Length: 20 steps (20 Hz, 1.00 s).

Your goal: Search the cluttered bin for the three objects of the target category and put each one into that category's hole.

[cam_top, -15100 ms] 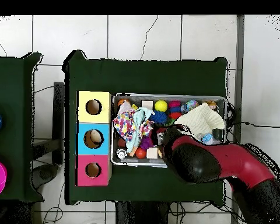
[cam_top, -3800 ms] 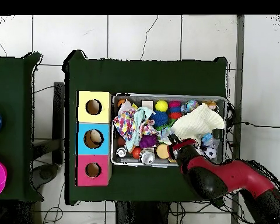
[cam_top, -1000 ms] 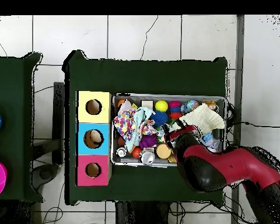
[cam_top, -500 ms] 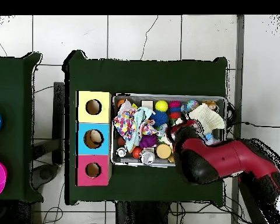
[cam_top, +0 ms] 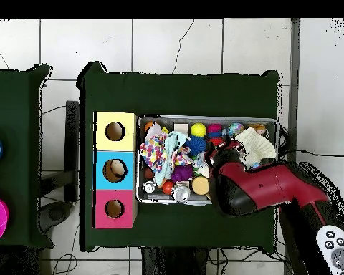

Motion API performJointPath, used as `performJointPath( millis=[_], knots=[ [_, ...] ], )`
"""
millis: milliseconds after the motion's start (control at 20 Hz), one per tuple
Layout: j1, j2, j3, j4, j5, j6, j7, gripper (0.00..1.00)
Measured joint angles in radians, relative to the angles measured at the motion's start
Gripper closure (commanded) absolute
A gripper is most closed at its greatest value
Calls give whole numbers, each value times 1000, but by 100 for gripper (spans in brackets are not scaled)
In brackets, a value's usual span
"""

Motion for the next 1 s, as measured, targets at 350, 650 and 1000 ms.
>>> performJointPath(
  millis=[350, 650, 1000],
  knots=[
    [40, 39, -123, -35, 16, -76, 0, 0],
    [41, 67, -172, -32, 66, -164, 1, 0],
    [-5, 86, -157, -4, 130, -236, 1, 0]
  ],
)
